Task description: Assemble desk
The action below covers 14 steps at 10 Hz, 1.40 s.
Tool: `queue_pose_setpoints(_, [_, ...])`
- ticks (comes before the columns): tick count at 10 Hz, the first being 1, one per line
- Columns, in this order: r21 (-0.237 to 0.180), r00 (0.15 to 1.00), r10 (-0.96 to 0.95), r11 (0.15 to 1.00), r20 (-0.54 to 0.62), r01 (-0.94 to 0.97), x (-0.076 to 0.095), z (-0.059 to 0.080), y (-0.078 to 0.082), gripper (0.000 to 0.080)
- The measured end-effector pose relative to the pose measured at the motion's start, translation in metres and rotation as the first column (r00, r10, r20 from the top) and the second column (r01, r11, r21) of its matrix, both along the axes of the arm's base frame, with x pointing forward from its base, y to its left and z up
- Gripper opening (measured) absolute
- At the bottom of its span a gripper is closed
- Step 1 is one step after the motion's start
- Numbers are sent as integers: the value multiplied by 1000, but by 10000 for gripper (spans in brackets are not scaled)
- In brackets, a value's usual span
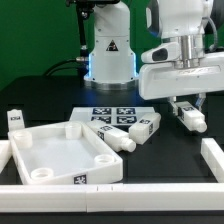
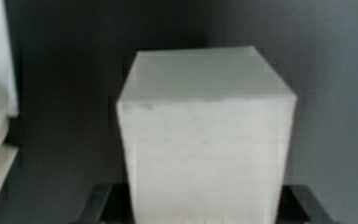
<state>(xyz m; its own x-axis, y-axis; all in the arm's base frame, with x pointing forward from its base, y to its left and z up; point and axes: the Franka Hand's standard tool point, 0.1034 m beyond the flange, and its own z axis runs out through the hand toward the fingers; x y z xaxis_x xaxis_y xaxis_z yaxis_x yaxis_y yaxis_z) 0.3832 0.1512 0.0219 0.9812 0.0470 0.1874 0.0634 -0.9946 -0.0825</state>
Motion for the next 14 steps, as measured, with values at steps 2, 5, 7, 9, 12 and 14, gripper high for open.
queue_pose_setpoints(2, [-19, 995, 34, 999, 89, -32, 2, -3, -7, 285])
queue_pose_setpoints(5, [-18, 999, 34, 999, 34, -34, -4, -10, -6, 435])
queue_pose_setpoints(7, [-7, 997, -65, 998, 38, 65, -4, -1, -16, 630])
queue_pose_setpoints(9, [-4, 997, -80, 997, 11, 80, 9, 22, -37, 645])
queue_pose_setpoints(12, [20, 993, -115, 993, -13, 115, 31, 39, -43, 648])
queue_pose_setpoints(14, [20, 993, -116, 993, -14, 116, 31, 39, -44, 648])
